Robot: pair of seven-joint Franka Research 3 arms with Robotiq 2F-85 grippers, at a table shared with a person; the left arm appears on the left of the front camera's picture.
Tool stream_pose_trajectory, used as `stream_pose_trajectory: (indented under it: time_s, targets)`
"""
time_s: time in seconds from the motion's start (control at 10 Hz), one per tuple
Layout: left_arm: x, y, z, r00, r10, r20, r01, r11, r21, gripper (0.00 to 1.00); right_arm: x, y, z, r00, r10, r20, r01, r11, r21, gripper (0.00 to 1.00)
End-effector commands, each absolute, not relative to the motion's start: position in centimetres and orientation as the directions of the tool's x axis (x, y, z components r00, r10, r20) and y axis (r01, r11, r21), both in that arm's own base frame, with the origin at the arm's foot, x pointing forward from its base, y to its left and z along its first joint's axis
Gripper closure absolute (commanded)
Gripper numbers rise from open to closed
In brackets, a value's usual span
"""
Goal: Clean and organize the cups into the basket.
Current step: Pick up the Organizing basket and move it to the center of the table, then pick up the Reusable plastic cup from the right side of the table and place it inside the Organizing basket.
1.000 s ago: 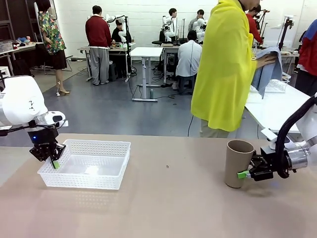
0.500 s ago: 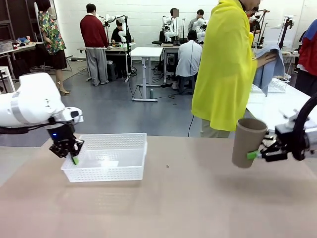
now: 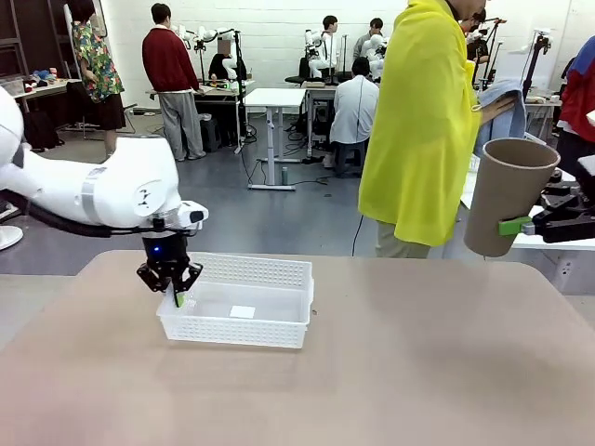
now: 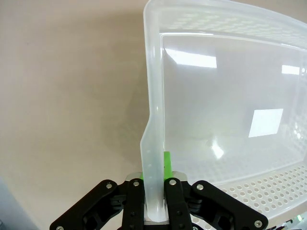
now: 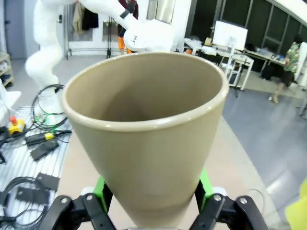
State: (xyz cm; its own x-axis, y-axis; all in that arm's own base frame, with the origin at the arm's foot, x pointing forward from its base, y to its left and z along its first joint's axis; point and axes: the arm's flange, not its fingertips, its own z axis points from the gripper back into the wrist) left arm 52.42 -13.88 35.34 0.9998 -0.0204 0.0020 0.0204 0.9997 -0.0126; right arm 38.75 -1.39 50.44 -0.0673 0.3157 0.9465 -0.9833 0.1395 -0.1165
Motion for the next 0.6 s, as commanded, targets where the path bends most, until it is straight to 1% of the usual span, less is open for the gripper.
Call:
stream_pose_trajectory:
  time_s: [0.0,0.2,0.5]
  targets:
    - [53.9,-16.5,35.9,0.999,0.032,-0.023,-0.031,0.999,0.022,1.00,37.5,-1.1,50.5,-0.046,0.308,0.950,-0.981,0.168,-0.102,1.00]
    - [54.0,-19.8,35.8,0.998,0.029,-0.054,-0.025,0.998,0.066,1.00,36.5,-0.7,53.0,-0.041,0.335,0.941,-0.975,0.193,-0.112,1.00]
    - [52.8,-24.9,36.2,1.000,-0.011,-0.029,0.015,0.986,0.166,1.00,36.4,-0.4,55.3,-0.038,0.339,0.940,-0.966,0.229,-0.122,1.00]
